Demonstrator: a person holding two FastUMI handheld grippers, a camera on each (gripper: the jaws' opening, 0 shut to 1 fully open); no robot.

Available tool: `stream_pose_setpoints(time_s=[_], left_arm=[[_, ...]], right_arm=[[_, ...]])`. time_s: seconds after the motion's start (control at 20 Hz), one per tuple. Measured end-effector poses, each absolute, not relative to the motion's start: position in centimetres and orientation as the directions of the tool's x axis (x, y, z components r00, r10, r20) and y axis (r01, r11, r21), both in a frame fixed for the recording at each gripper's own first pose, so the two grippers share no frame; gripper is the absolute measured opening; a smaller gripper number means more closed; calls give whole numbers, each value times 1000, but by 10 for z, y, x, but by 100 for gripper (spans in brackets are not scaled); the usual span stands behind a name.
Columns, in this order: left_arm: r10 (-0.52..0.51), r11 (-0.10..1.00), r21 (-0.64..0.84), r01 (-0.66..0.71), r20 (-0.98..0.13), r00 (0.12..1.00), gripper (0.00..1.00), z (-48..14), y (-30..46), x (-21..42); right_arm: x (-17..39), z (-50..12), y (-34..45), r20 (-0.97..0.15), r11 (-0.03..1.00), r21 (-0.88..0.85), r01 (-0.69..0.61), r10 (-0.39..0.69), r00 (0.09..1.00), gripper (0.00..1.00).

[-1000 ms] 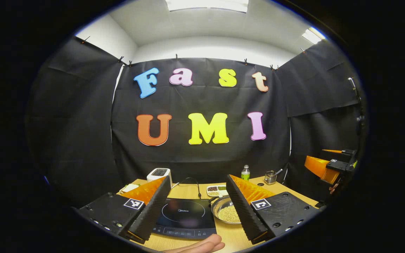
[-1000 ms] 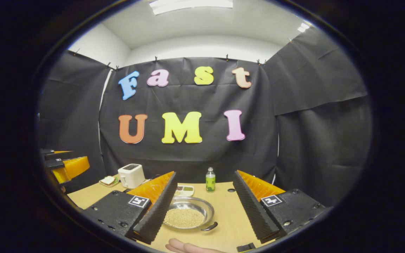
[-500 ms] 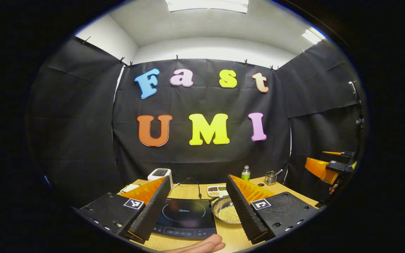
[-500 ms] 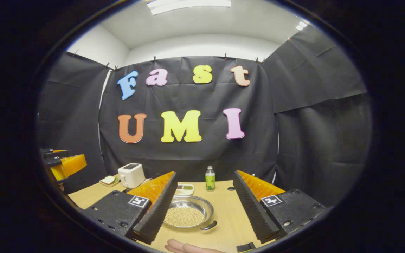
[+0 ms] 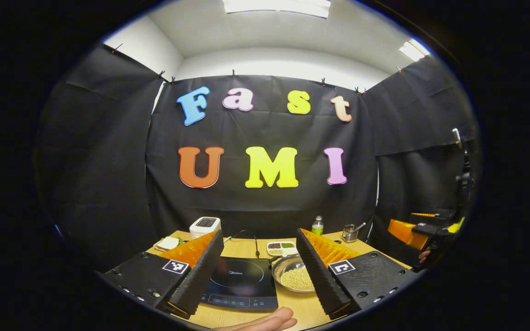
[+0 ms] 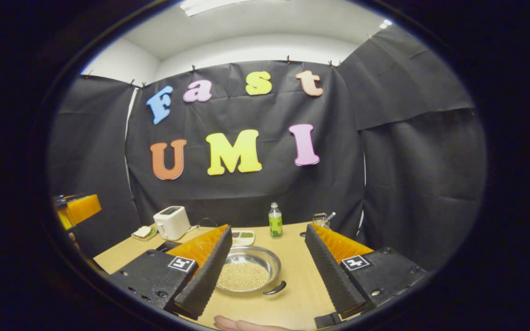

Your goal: First push the handle of the pot to place it horizontally, then grasp the pot with both hands and set it on the induction cooktop.

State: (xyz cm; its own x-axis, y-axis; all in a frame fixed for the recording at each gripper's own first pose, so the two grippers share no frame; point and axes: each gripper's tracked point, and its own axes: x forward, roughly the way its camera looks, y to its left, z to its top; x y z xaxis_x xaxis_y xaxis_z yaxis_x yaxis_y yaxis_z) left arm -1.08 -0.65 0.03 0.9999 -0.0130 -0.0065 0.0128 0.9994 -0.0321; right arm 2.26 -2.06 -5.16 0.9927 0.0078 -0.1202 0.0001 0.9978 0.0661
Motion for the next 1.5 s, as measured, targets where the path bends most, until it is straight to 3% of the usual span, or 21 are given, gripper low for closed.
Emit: stream_pose_setpoints(time_s=[0.35,0.45,0.5,0.6,0.7,0.8,0.85,1.5], left_arm=[[17,1000,18,-18,3,1000,94,-3,-1,-21],[33,999,22,-34,8,999,94,-4,2,-23],[35,999,18,-35,7,999,94,-6,1,-24],[25,1000,15,-25,0,1000,95,-12,-3,-24],[27,999,19,-27,-6,1000,95,-16,-2,-24],[34,999,26,-34,-7,999,95,-20,-2,-24],[36,999,28,-35,-10,999,95,-22,-2,-24],[89,996,26,-88,-43,995,96,-54,18,-17]], right_arm=[[37,-119,-7,-261,996,58,-70,83,962,96],[39,-137,1,-310,990,94,-105,130,942,87],[40,-146,4,-333,987,110,-117,148,931,75],[43,-163,5,-374,985,122,-123,161,913,59],[45,-180,8,-411,984,116,-132,168,896,30],[50,-199,13,-456,984,107,-144,177,872,10],[48,-207,16,-483,983,107,-150,184,856,7],[47,-281,28,-643,961,-64,-270,167,748,4]])
